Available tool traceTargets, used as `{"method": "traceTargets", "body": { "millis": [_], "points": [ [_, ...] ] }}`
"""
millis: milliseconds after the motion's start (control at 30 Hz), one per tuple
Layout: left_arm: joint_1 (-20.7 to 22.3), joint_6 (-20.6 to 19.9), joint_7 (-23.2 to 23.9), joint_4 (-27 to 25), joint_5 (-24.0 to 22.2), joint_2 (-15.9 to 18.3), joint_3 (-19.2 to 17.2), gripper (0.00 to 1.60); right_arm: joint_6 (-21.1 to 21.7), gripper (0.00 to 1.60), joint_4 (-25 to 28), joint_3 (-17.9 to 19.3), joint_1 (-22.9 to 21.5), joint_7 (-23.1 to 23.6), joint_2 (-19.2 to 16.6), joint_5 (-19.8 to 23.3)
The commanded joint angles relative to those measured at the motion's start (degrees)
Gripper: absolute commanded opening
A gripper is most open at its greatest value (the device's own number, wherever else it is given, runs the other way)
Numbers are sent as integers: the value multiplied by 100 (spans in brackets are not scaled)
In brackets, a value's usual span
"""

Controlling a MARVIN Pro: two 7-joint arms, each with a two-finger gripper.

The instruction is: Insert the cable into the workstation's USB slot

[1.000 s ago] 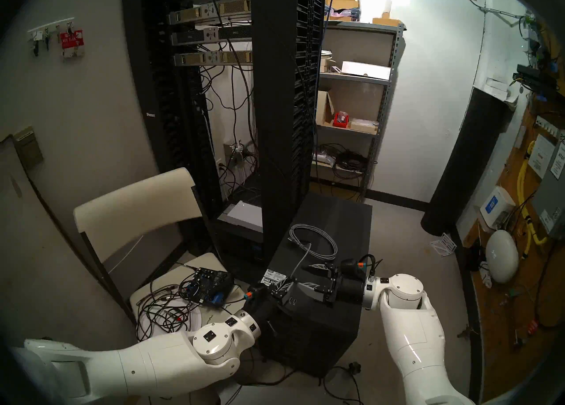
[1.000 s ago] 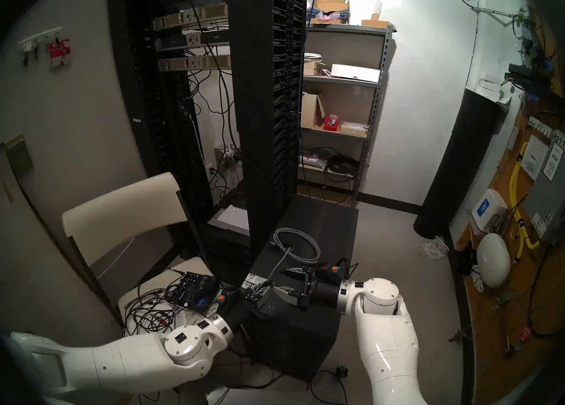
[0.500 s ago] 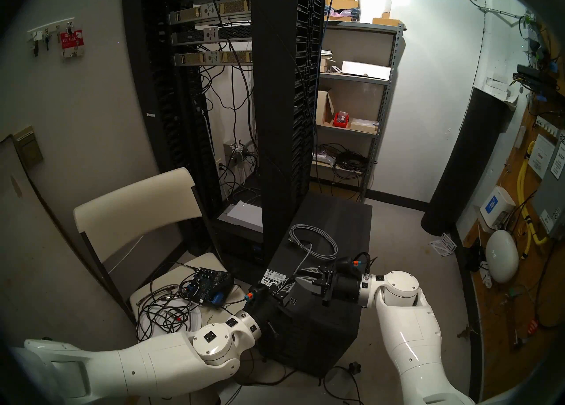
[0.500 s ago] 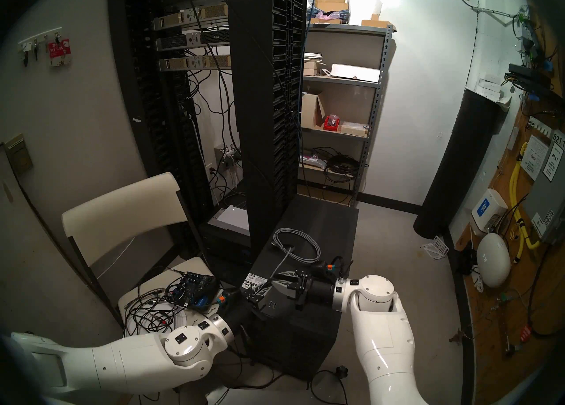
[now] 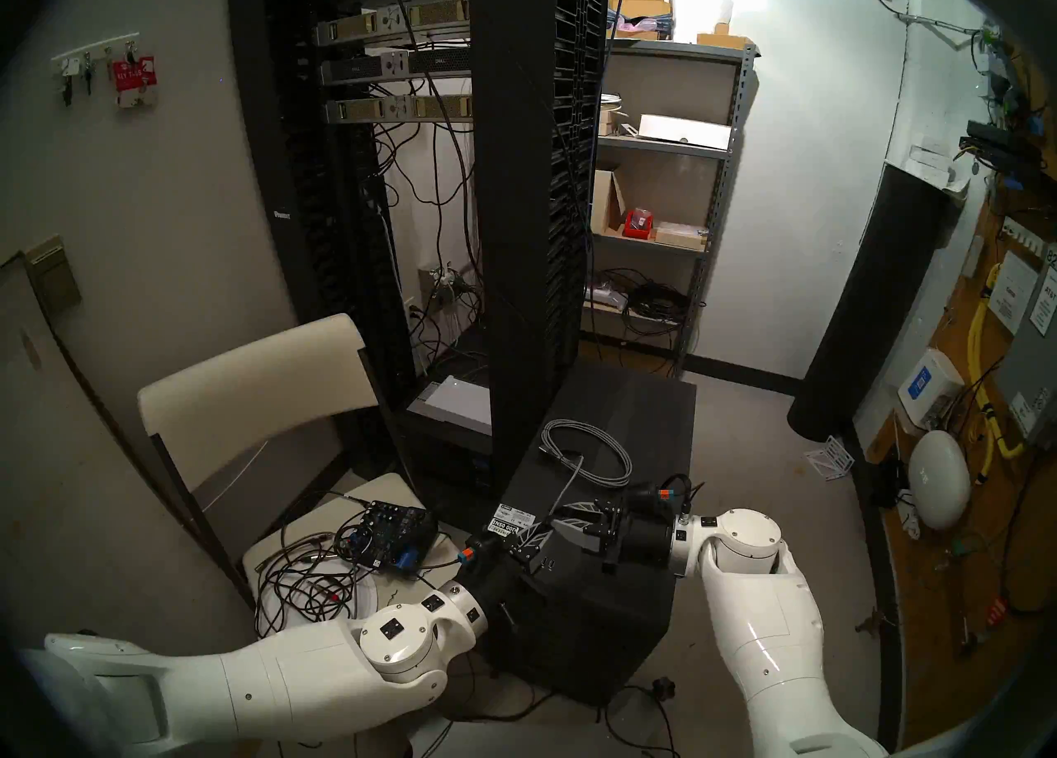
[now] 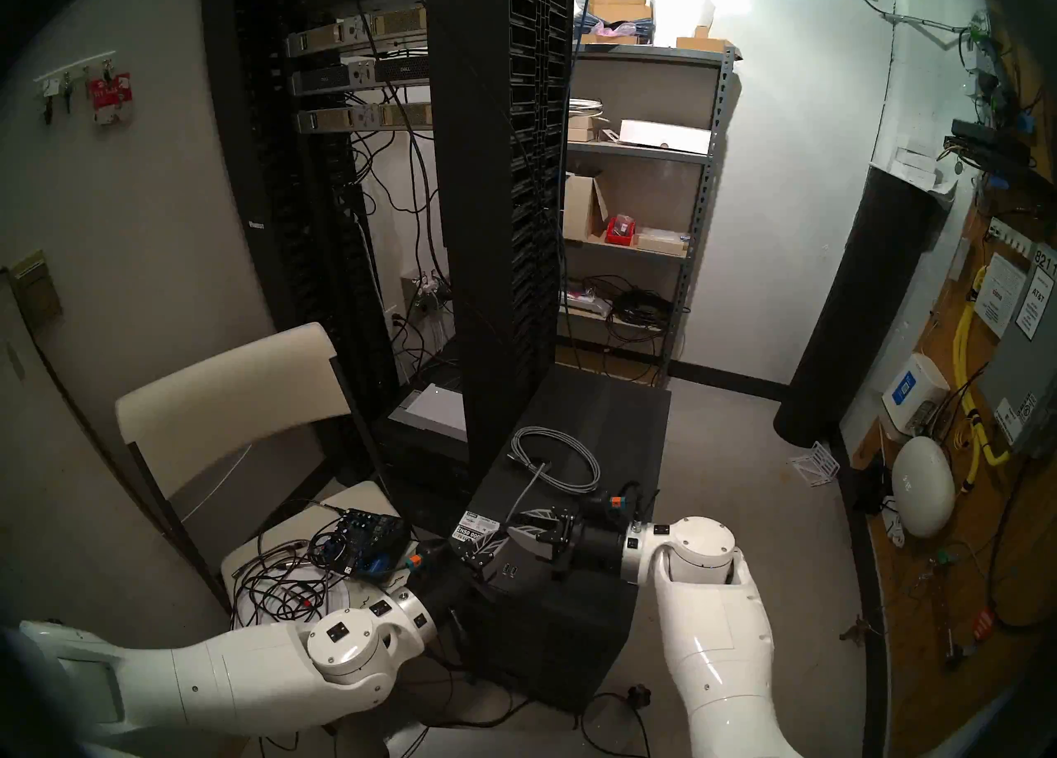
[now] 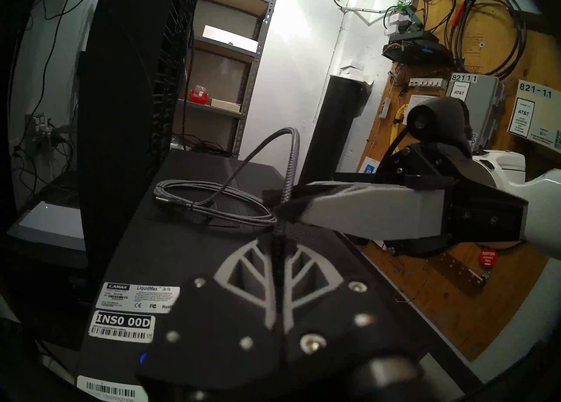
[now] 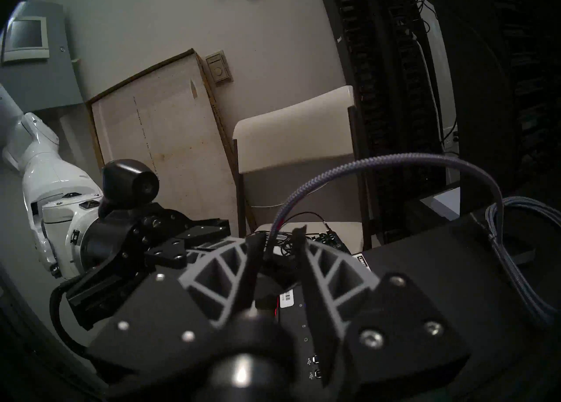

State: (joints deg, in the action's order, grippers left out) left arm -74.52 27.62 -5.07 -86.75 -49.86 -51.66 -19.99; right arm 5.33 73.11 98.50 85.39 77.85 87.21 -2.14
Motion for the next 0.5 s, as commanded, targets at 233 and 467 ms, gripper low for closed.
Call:
{"method": "traceTargets", "body": {
  "millis": [233, 467],
  "points": [
    [11, 41, 41, -139, 4, 31, -30, 0, 1, 72, -23, -68, -196, 46, 58, 25],
    [6, 53, 66, -90, 15, 19, -25, 0, -50, 0, -32, -80, -201, 20, 70, 12]
  ]
}}
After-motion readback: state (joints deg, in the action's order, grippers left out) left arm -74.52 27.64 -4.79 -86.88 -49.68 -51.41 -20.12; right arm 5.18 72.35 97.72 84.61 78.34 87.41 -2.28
